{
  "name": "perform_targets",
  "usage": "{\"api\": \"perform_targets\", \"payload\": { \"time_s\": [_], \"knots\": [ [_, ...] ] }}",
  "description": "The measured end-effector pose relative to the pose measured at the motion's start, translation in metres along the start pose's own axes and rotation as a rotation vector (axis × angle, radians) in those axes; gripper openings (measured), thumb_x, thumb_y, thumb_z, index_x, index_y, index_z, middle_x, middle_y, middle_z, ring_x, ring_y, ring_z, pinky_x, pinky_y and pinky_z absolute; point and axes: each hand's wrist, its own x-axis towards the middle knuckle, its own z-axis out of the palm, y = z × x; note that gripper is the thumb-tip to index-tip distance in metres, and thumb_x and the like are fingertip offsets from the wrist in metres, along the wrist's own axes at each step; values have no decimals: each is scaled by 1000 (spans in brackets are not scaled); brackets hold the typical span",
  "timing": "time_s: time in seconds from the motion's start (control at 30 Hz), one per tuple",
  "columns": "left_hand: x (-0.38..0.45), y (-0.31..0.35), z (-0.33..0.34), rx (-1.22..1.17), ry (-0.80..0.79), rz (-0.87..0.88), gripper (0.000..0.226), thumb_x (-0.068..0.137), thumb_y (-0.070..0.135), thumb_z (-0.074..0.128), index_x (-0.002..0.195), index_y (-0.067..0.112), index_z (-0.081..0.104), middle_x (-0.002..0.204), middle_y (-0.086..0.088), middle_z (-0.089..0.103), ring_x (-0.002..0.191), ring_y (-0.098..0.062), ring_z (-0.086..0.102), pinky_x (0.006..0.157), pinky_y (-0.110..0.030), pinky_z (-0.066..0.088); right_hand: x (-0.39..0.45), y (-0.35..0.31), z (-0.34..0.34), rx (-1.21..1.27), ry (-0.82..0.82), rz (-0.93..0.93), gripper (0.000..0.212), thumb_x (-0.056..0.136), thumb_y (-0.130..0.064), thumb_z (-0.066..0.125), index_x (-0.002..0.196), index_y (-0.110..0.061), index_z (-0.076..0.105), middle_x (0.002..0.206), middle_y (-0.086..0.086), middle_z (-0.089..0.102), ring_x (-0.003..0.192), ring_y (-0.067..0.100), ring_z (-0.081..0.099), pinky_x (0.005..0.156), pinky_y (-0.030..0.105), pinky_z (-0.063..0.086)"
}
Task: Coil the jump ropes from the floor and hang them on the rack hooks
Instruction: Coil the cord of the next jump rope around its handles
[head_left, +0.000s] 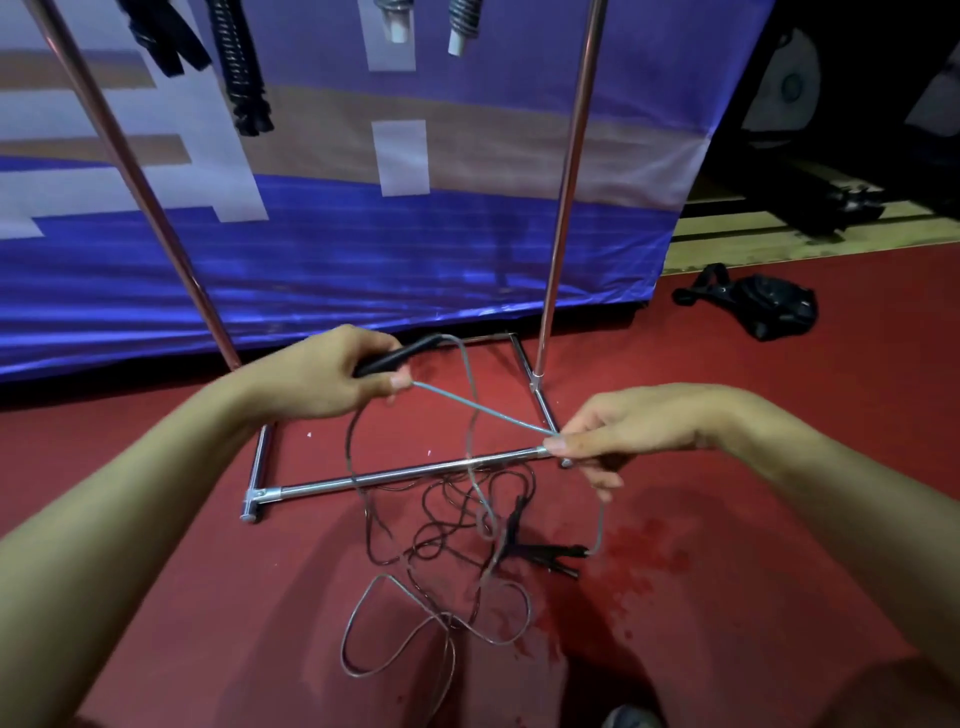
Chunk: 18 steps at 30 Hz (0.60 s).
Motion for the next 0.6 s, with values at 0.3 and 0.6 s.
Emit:
{"api": "perform_targets", "payload": {
  "time_s": [0.3,0.6],
  "knots": [
    [8,22,32,-118,55,44,13,98,32,69,106,23,73,73,13,62,57,3,48,59,-12,39,21,-10,3,-190,360,-134,51,107,-52,40,72,-20,61,53,-5,54,55,15,58,74,46,54],
    [14,44,38,-129,15,104,19,102,25,64,84,21,66,62,22,62,52,0,48,57,-14,37,25,-31,7,-84,394,-151,49,106,-48,46,72,-15,57,57,-4,60,57,16,66,71,39,55]
  ]
}}
